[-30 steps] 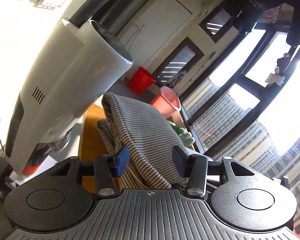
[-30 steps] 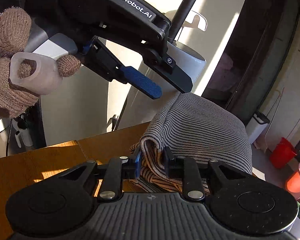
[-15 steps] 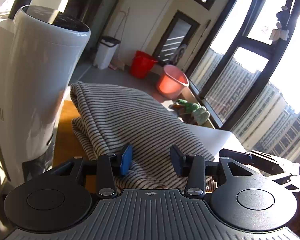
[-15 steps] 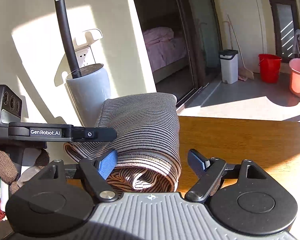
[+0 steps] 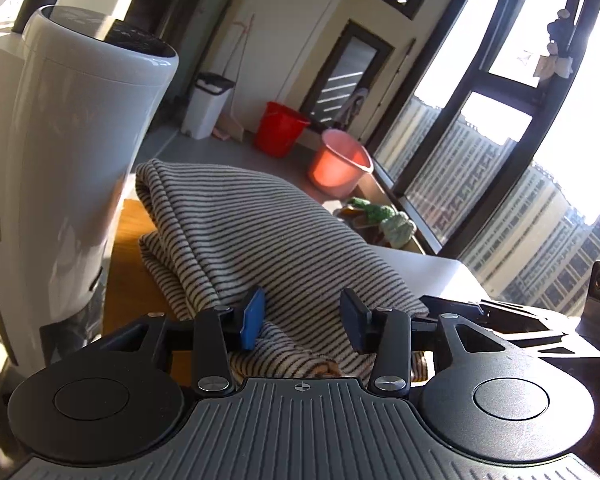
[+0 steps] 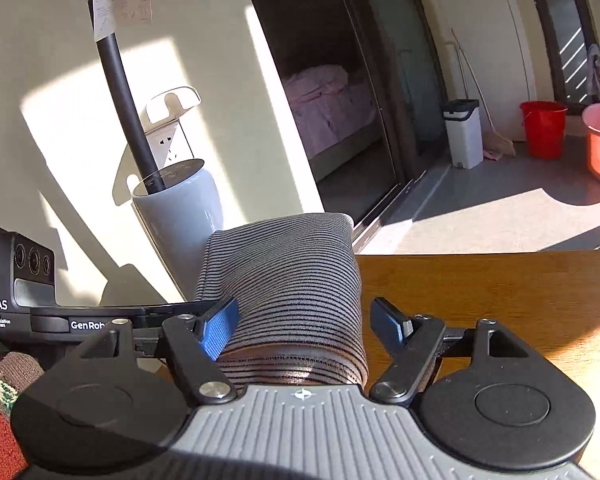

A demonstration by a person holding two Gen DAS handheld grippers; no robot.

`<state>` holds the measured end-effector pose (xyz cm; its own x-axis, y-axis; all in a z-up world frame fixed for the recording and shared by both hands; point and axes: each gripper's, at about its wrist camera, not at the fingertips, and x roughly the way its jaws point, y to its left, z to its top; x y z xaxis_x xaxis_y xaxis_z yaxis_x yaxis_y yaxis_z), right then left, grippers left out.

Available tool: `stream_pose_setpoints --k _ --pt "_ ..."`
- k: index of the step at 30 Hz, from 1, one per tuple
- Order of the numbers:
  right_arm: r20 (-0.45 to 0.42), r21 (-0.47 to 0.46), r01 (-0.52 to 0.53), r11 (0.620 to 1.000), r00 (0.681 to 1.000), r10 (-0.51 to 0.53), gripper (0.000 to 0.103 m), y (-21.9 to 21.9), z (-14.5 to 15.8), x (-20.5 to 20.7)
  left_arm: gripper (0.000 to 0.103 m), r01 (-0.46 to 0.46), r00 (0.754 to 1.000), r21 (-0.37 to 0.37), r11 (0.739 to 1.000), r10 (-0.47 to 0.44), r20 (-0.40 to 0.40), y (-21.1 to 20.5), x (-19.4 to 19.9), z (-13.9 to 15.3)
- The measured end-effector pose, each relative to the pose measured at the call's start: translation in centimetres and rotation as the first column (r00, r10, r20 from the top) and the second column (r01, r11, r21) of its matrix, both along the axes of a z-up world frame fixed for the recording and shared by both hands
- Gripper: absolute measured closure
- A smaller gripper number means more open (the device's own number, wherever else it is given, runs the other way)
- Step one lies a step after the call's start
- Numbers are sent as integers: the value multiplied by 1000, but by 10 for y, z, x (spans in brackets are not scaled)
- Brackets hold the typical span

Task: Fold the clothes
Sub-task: 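Lower the folded sweater onto the table and open both grippers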

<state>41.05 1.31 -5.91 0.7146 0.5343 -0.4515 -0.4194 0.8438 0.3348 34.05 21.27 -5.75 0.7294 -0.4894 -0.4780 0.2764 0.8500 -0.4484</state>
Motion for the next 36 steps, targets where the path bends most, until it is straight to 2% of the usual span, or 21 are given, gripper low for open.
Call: stream_pose_setpoints --k 3,5,6,7,10,12,16,17,21,24,27,28,29,30,32,36 --pt "-19 -70 32 997 999 -34 7 17 2 25 57 -3 1000 7 1000 3 3 -2 -2 0" --pt "-68 -227 53 972 995 -71 7 41 -12 45 57 -4 1000 13 1000 3 8 -2 -4 0" --pt "-77 -292 59 954 993 -85 0 51 -23 52 57 -4 1000 14 1000 4 9 -2 -5 0" --pt "-74 -298 65 952 993 -91 0 53 -30 54 57 -8 1000 16 1000 7 10 -1 -7 0" --pt "-86 -247 81 966 991 -105 0 50 -36 55 57 -21 1000 21 1000 21 15 2 -15 4" --pt "-49 -233 83 969 994 -98 0 46 -33 47 56 -16 999 17 1000 15 31 4 -26 10" --pt "-30 -107 89 990 995 -93 0 22 -24 23 57 -12 999 22 1000 12 32 2 -31 5" --pt "-32 -100 94 991 995 -98 0 20 -25 18 56 -12 999 29 1000 11 32 2 -31 3" --pt "-55 -192 126 973 989 -139 0 24 -48 12 55 -7 1000 5 1000 7 23 0 -23 -5" --pt "-50 -173 135 976 988 -145 0 21 -39 10 57 -35 998 62 997 32 57 -11 -23 -3" --pt "-59 -147 113 983 991 -123 0 7 -32 -12 56 -105 992 68 992 100 74 -17 -41 4" --pt "-71 -150 104 983 991 -115 0 1 -33 -23 53 -136 988 73 988 130 83 -20 -52 7" --pt "-80 -163 103 981 990 -117 0 -5 -35 -34 42 -168 983 81 982 160 95 -23 -64 11" --pt "-77 -188 117 975 988 -134 0 -12 -39 -48 25 -199 976 93 976 188 111 -28 -78 14" --pt "-62 -261 170 950 979 -192 0 -24 -47 -74 11 -246 965 130 960 231 121 -44 -105 16" --pt "-83 -293 199 935 969 -233 0 -43 -59 -106 3 -307 952 249 919 301 60 -79 -143 4"
